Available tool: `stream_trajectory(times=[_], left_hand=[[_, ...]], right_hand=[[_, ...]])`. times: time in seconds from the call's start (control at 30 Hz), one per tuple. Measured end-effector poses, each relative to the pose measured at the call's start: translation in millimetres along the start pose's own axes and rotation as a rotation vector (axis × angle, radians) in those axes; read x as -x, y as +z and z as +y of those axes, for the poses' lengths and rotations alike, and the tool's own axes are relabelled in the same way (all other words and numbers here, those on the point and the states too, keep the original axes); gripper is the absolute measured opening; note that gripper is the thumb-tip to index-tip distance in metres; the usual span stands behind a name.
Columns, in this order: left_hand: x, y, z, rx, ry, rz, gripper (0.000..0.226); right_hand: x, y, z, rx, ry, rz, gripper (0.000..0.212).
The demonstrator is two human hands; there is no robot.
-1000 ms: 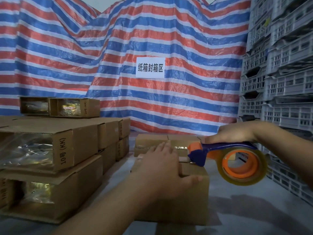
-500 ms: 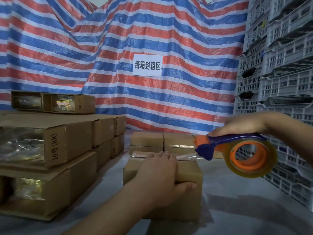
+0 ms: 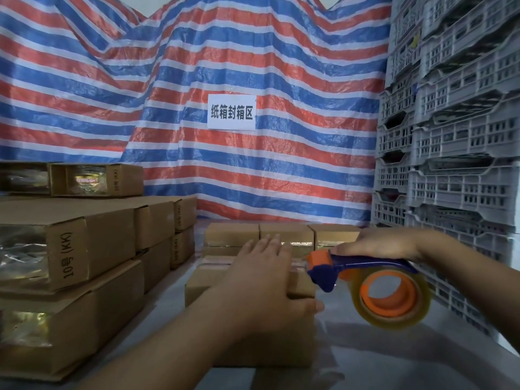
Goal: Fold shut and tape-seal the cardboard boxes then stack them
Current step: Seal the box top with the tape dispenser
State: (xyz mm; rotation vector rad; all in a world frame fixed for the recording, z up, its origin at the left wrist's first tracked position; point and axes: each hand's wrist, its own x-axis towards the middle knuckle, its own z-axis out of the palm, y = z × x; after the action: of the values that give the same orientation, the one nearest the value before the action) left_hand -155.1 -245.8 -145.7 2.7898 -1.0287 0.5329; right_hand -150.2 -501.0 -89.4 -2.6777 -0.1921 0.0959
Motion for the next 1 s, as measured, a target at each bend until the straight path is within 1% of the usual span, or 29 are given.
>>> stream_trajectory(times=[0.07, 0.13, 0.2, 0.27, 0.3, 0.4, 0.47, 0.53, 0.6, 0.67, 0.77, 0.87, 0.9, 0.93, 0.97, 1.0], left_hand=[[-5, 2, 9, 0.000, 0.080, -0.036, 0.099], [-8, 8, 13, -0.010, 0.108, -0.074, 0.102], [-9, 12, 11, -0.041, 0.112, -0.079, 0.100], [-10, 12, 10, -0.054, 0.117, -0.078, 0.095], [-10, 12, 9, -0.057, 0.119, -0.075, 0.093], [-10, 15, 10, -0.051, 0.119, -0.071, 0.093], [-9, 16, 9, -0.051, 0.127, -0.065, 0.092], [-10, 17, 9, -0.051, 0.137, -0.058, 0.092], [-11, 18, 8, -0.050, 0.137, -0.050, 0.092], [-12, 19, 7, -0.051, 0.129, -0.054, 0.093], [-14, 20, 7, -0.061, 0.125, -0.061, 0.092], [-15, 17, 10, -0.064, 0.114, -0.083, 0.091], [-15, 16, 10, -0.064, 0.115, -0.085, 0.090], [-13, 15, 10, -0.063, 0.117, -0.081, 0.090], [-12, 15, 10, -0.062, 0.117, -0.073, 0.090], [-9, 14, 10, -0.061, 0.115, -0.071, 0.089]], right_hand=[[-1, 3, 2, -0.030, -0.050, -0.012, 0.028], [-1, 4, 3, -0.038, -0.073, -0.010, 0.024], [0, 1, 10, -0.048, -0.067, -0.002, 0.036], [4, -7, 18, -0.095, -0.030, 0.009, 0.056], [7, -12, 22, -0.096, -0.015, 0.009, 0.062], [19, -28, 29, -0.048, 0.021, 0.009, 0.061], [24, -31, 29, 0.081, 0.060, 0.019, 0.066], [21, -24, 21, 0.282, 0.098, 0.014, 0.070], [12, -11, 3, 0.417, 0.065, 0.002, 0.058], [3, -2, -18, 0.518, 0.073, 0.015, 0.054], [7, -11, -44, 0.658, 0.194, 0.055, 0.061], [11, -8, -64, 0.764, 0.229, 0.090, 0.058], [9, -1, -67, 0.851, 0.227, 0.101, 0.056], [6, 8, -68, 1.000, 0.229, 0.103, 0.054], [4, 19, -64, 1.157, 0.221, 0.081, 0.051], [3, 30, -54, 1.260, 0.209, 0.061, 0.047]])
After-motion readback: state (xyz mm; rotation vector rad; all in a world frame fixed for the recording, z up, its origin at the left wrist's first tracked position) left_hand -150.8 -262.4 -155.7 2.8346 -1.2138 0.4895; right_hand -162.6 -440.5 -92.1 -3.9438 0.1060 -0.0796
